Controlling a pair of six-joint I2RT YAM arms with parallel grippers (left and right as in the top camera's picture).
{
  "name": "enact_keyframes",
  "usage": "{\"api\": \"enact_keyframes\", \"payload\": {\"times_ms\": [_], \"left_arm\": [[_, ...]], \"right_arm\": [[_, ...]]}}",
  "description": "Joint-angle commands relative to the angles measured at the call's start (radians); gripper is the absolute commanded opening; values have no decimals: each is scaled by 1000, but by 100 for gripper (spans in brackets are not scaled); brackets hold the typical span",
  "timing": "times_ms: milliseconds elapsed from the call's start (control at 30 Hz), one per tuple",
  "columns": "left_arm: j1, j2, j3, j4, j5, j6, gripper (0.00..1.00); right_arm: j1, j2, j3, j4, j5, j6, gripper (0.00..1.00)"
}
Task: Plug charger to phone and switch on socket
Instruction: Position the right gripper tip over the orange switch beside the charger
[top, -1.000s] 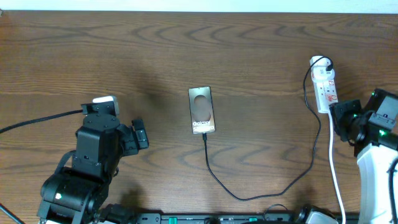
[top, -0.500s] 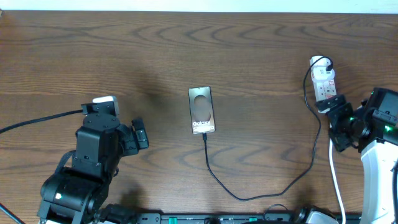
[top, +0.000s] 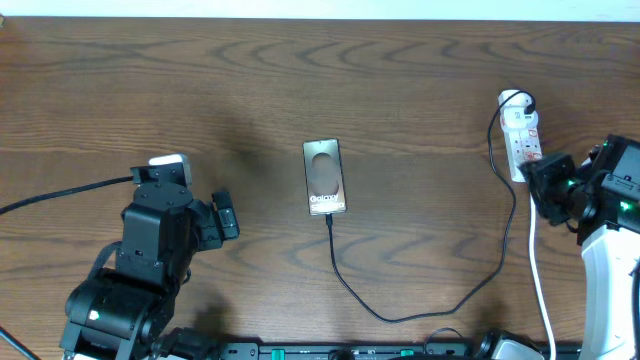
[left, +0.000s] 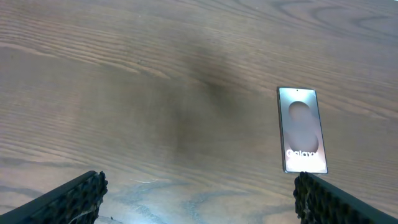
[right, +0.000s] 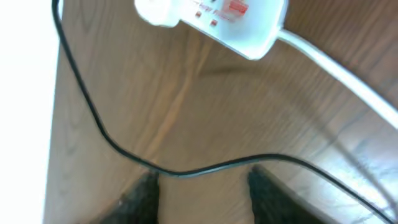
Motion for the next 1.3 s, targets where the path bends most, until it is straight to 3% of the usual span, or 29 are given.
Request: {"api": "enact_keyframes", "payload": {"times_ms": [0,67,500,700,1000,1267], "left_arm": [[5,0,-3,0,-17,6,98],[5,0,-3,0,-17,6,98],[5,0,-3,0,-17,6,98],[5,0,-3,0,-17,6,98],[5,0,-3,0,-16,6,98],[5,0,-3,0,-17,6,98]], "right_arm": [[-2,23,56,-4,90,70,9],[-2,52,93,-13,105,76,1],[-2,449,548,-308,249,84,1],[-2,600,631,-264,274,-18,1],[46,674,633,-132,328,-164,1],[96,724,633,-93,389,-178,1]]}}
